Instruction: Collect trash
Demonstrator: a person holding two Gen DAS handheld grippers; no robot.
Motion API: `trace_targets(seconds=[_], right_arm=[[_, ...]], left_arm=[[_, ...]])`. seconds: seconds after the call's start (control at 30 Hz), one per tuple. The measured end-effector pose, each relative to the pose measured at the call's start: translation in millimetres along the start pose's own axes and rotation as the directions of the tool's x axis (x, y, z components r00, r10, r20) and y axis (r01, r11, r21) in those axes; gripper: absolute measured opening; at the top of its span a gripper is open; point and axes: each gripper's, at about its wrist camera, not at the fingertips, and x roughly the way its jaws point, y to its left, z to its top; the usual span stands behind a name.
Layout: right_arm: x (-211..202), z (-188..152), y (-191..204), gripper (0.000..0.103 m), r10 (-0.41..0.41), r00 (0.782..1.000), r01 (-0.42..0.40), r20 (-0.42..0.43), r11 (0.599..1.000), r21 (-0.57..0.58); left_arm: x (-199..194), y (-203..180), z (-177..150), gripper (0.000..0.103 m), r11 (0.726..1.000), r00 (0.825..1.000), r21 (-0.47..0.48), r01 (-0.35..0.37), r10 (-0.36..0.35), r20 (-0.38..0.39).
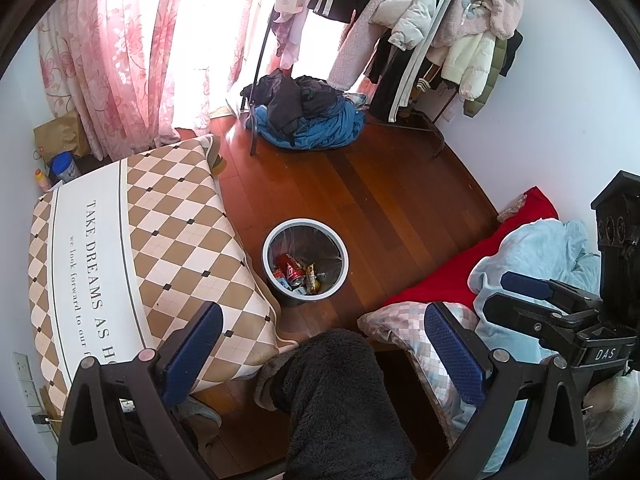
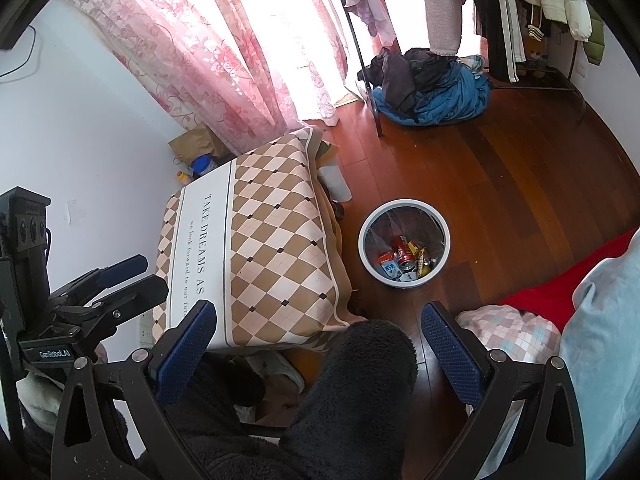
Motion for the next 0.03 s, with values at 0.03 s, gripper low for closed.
trace_targets(seconds=[0.03], right_arm=[[1.0,0.3,1.3,0.103,0.0,1.0,0.0,0.0,1.0,0.002]], left_arm=[[-0.6,-1.1,-0.3,0.103,1.0,1.0,-0.004,0.004,-0.004,0.001]])
